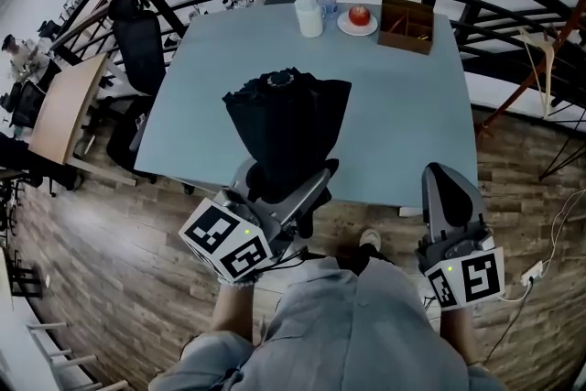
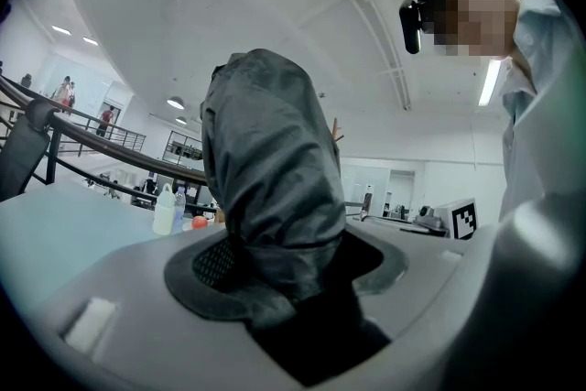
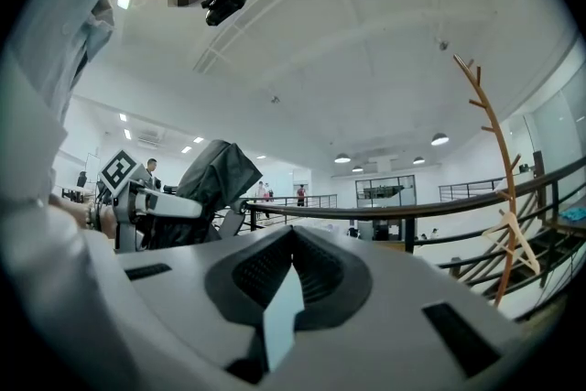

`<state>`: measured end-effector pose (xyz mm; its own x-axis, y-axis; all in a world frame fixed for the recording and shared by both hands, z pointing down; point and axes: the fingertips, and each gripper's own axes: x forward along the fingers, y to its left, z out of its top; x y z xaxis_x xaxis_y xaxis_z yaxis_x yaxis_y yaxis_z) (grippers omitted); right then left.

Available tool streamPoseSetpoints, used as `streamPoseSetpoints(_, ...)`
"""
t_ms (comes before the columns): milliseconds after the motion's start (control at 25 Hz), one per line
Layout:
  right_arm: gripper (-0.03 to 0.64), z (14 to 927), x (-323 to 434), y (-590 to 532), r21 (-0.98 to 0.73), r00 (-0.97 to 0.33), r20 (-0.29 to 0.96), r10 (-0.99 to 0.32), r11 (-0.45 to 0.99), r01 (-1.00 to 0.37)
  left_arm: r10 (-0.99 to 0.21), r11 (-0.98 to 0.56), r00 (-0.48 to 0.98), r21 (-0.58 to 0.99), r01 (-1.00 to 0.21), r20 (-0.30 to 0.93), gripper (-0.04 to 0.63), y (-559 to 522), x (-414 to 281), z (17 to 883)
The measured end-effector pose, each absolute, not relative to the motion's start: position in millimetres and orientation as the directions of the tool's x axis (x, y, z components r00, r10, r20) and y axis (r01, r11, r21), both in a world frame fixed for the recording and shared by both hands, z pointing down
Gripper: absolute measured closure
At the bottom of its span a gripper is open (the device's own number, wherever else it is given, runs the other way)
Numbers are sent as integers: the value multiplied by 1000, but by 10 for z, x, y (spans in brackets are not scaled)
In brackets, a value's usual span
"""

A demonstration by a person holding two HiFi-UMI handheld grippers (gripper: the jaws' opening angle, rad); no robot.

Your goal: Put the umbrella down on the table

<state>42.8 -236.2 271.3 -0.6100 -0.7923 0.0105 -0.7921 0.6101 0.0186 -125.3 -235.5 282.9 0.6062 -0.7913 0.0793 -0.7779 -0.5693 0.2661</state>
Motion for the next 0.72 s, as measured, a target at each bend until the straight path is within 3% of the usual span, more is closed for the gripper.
streamPoseSetpoints(720,617,2798,488,-2428,10,-577,36,-816,578,-816,-724,-650,664,135,-747,187,314,-2629,-1149,3045)
